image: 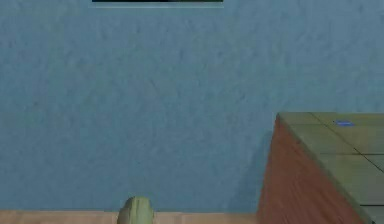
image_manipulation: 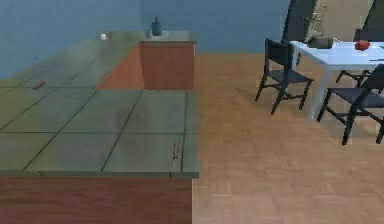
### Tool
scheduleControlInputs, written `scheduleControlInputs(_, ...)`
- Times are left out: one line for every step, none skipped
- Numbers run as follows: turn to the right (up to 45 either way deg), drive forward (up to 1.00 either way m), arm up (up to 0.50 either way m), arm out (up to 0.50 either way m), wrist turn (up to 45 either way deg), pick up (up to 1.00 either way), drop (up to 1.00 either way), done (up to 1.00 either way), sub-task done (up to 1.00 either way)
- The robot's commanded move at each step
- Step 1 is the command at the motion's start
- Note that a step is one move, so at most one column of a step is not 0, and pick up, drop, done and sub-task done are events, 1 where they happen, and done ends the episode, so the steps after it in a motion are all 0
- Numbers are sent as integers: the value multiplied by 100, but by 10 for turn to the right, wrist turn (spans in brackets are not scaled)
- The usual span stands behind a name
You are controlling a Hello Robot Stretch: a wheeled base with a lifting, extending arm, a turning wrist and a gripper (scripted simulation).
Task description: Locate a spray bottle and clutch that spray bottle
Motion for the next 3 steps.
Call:
scheduleControlInputs(-450, 0, 0, 0, 0, 0, 0, 0, 0)
scheduleControlInputs(-450, 0, 0, 0, 0, 0, 0, 0, 0)
scheduleControlInputs(-240, 0, 0, 0, 0, 0, 0, 0, 0)
